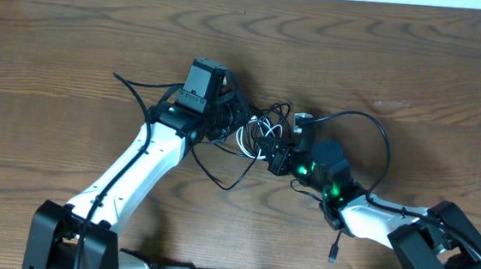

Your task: Untangle cables

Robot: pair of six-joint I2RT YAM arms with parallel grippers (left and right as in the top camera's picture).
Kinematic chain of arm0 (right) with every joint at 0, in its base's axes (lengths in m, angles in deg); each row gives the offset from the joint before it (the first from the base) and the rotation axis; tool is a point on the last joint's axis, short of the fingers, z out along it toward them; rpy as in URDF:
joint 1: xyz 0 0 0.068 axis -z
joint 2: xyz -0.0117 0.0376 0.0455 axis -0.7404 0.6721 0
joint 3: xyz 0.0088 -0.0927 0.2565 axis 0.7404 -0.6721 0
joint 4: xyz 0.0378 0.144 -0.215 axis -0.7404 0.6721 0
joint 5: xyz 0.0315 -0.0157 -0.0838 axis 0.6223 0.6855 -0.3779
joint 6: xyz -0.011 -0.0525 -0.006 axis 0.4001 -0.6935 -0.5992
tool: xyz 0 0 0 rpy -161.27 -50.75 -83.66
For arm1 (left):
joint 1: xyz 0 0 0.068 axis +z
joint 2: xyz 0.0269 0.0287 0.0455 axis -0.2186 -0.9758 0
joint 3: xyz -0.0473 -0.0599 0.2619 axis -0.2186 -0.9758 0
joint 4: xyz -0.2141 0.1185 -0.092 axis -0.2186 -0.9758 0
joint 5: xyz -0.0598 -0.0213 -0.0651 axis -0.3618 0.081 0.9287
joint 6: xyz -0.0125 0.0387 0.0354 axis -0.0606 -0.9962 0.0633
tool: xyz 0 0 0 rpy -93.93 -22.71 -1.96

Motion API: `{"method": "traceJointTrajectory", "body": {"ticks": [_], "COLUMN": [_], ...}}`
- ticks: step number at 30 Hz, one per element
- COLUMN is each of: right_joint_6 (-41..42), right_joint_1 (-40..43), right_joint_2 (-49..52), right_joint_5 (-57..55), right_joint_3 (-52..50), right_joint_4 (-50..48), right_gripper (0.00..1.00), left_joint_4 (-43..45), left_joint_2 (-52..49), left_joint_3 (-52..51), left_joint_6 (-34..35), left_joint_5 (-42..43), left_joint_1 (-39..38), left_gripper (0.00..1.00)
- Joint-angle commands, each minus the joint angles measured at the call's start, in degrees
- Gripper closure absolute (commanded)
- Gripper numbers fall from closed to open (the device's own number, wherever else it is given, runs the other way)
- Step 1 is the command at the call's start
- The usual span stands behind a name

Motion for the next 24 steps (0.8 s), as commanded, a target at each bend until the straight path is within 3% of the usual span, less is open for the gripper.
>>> {"method": "traceJointTrajectory", "body": {"ticks": [1, 2, 4, 5, 7, 9, 10, 13, 19, 24], "right_joint_6": [-1.4, -0.9, 0.3, 1.1, 2.6, 3.1, 3.1, 2.3, -0.1, -0.4], "right_joint_1": [4.3, 6.1, 10.3, 12.4, 16.3, 19.4, 20.5, 22.4, 22.7, 22.7], "right_joint_2": [-4.8, -6.5, -10.1, -12.0, -15.5, -18.5, -19.9, -22.8, -23.5, -23.5], "right_joint_5": [7.4, 10.2, 15.9, 18.4, 22.9, 26.9, 28.4, 29.5, 29.4, 28.8], "right_joint_3": [0.2, 0.2, 0.2, 0.2, 0.2, 0.2, 0.2, 0.2, 0.2, 0.2], "right_joint_4": [-0.3, -0.3, 0.0, 0.0, 0.0, 0.0, 0.1, 1.2, 2.3, 2.7], "right_gripper": [0.99, 0.99, 0.99, 0.99, 0.99, 0.99, 0.99, 0.99, 0.99, 0.99], "left_joint_4": [-0.3, -0.6, -2.4, -3.6, -5.5, -7.1, -7.5, -7.9, -2.7, -1.8], "left_joint_2": [0.7, 0.7, 0.7, 0.7, 0.7, 0.7, 0.7, 0.7, 0.7, 0.7], "left_joint_3": [0.3, 0.3, 0.3, 0.3, 0.3, 0.3, 0.3, 0.3, 0.3, 0.3], "left_joint_6": [-2.4, -3.0, -2.9, -2.9, -2.9, -2.9, -2.9, -2.9, -8.2, 2.5], "left_joint_5": [-2.3, -3.8, -7.5, -9.4, -11.9, -12.7, -12.7, -9.5, 10.2, 12.6], "left_joint_1": [-0.1, -0.1, -0.1, -0.1, -0.1, -0.1, -0.1, -0.1, -0.3, -2.0], "left_gripper": [0.92, 0.91, 0.78, 0.67, 0.35, 0.09, 0.05, 0.05, 0.05, 0.05]}}
